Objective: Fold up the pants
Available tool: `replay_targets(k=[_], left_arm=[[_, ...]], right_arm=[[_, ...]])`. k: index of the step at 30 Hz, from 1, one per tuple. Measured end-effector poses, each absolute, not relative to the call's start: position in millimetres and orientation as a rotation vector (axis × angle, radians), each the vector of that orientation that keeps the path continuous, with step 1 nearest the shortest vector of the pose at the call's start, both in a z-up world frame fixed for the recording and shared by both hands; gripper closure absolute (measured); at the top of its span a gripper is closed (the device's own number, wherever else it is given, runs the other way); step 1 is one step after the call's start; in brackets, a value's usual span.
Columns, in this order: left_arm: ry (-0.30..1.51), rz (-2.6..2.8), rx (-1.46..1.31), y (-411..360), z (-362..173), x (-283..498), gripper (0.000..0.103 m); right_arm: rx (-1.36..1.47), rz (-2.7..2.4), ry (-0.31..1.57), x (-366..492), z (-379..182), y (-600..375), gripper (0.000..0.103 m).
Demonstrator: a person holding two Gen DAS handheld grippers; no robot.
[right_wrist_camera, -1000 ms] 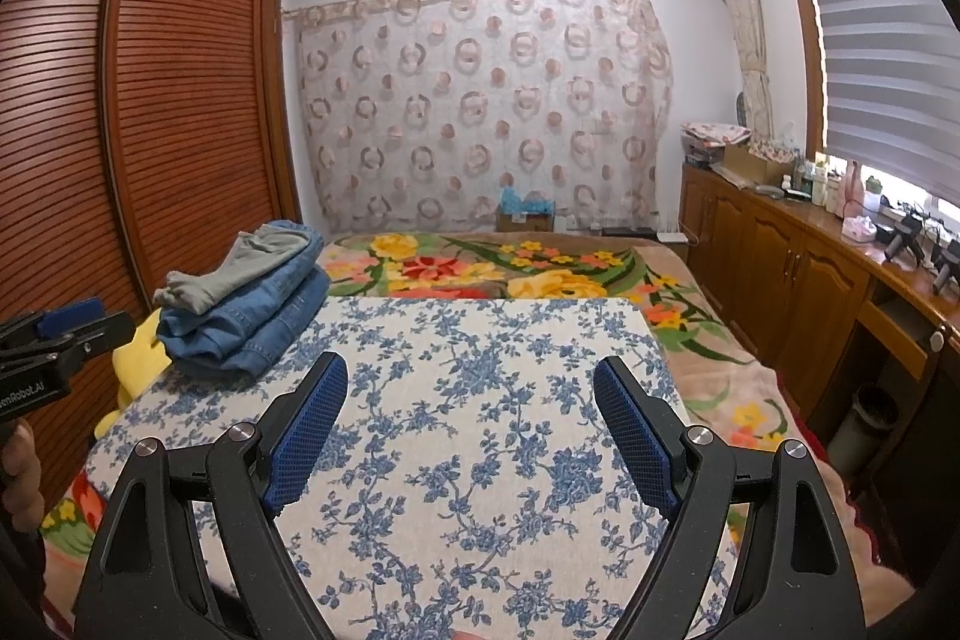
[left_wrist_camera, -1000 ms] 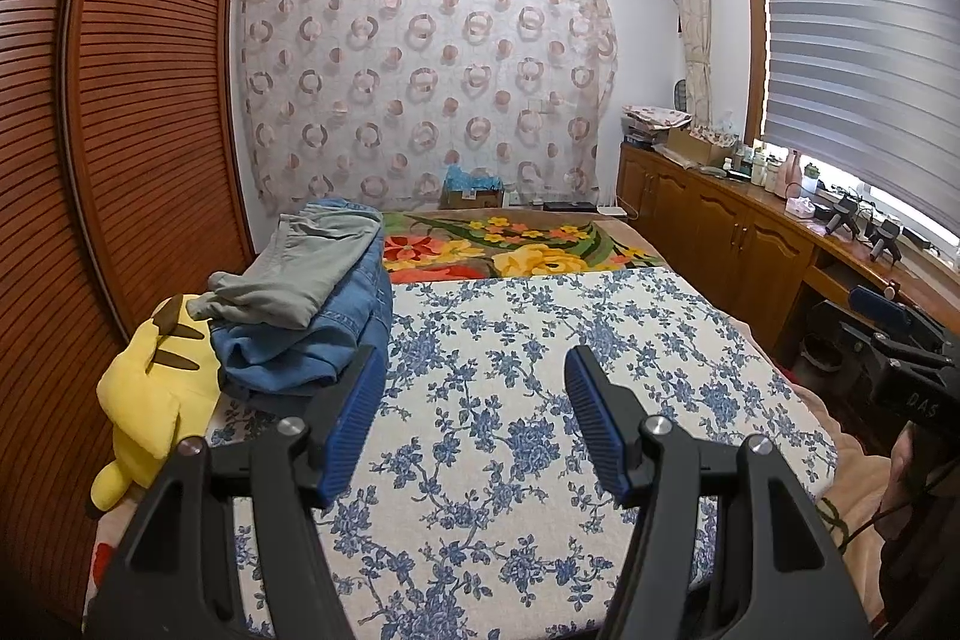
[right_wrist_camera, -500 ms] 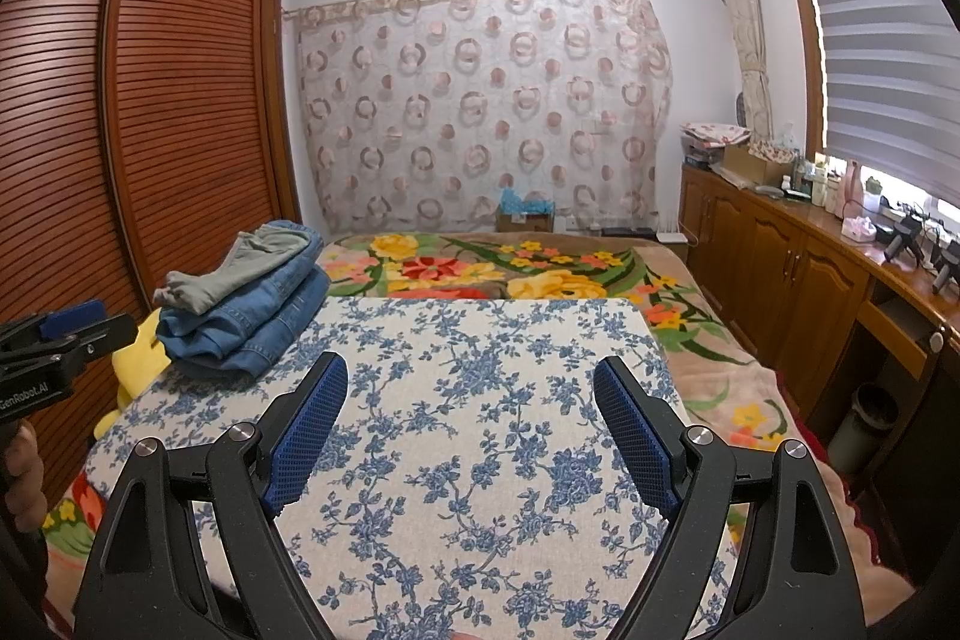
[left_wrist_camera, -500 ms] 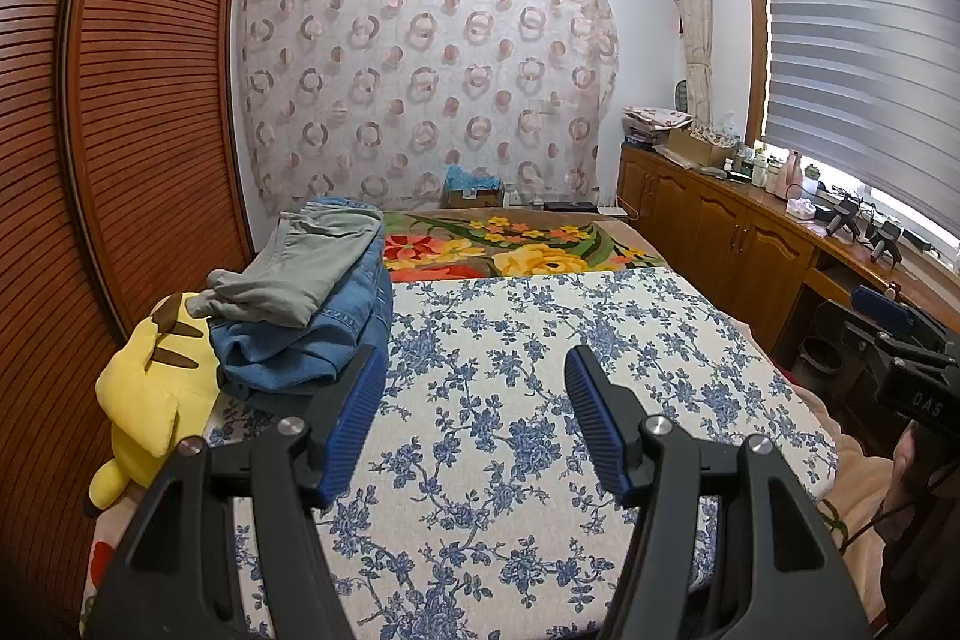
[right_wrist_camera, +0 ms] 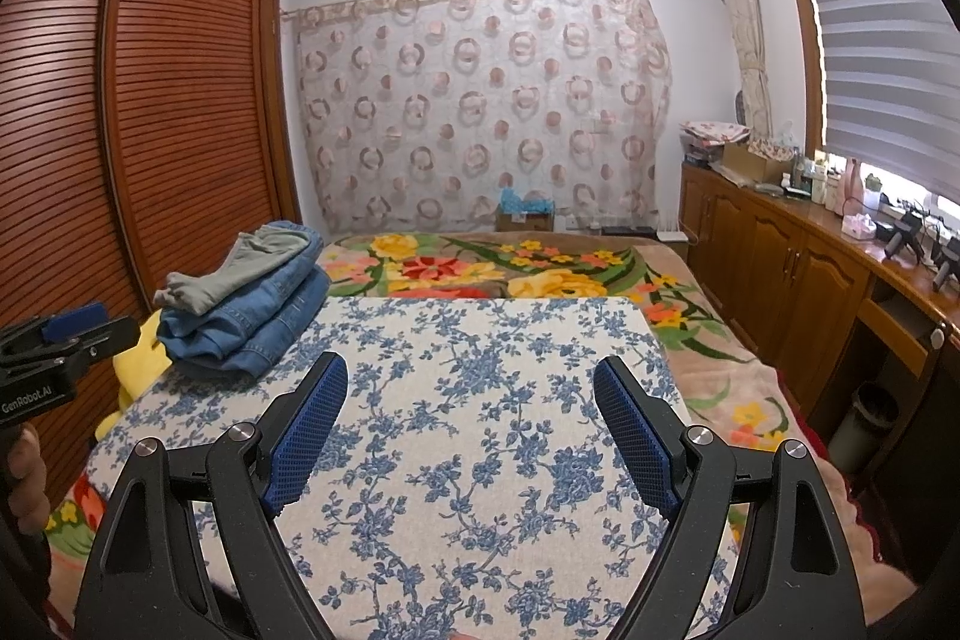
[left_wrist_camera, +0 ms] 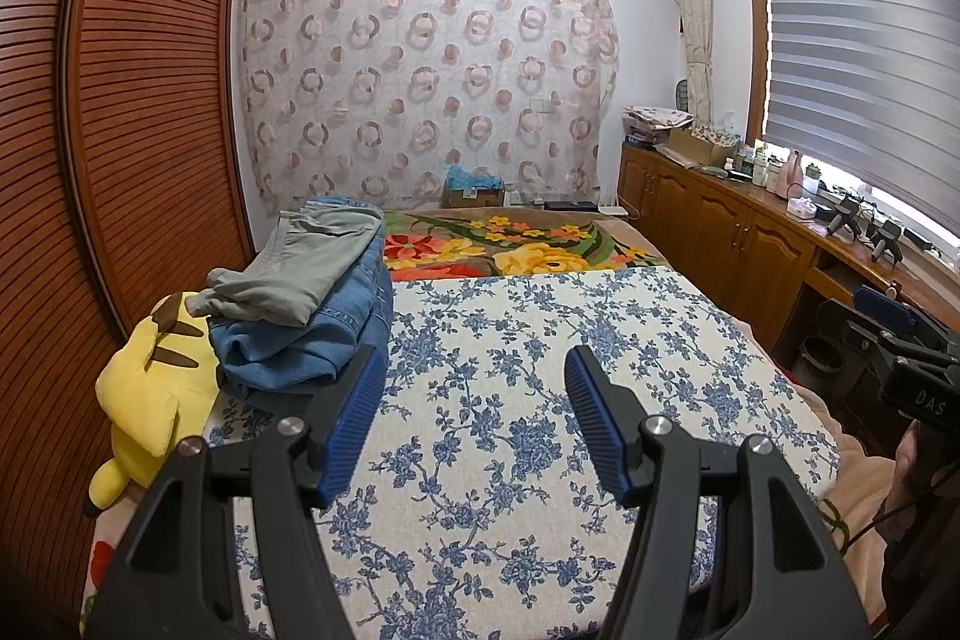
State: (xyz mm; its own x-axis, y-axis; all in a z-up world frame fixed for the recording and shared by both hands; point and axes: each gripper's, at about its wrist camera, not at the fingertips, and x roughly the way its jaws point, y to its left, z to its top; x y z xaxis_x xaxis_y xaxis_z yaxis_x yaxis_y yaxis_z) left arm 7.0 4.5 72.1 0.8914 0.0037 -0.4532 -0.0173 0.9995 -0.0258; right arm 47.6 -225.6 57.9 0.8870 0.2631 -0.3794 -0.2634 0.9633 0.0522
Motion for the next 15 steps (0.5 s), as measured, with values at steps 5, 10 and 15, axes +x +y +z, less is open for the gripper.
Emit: replay_targets(k=[5,10,15], left_arm=[[0.471,0.012,-0.030,5.0,71.8,7.2,0.041],[0.471,0.011,-0.029,4.2,71.3,7.2,0.041],[0.471,0.010,-0.030,4.7,71.1,7.3,0.041]], right_arm=[[0.000,0.273,0.396,47.4,57.6,-226.0,0.017],[0.000,0.274,0.395,47.0,57.3,-226.3,0.017],[0.001,0.273,0.395,48.0,58.1,-226.2,0.017]])
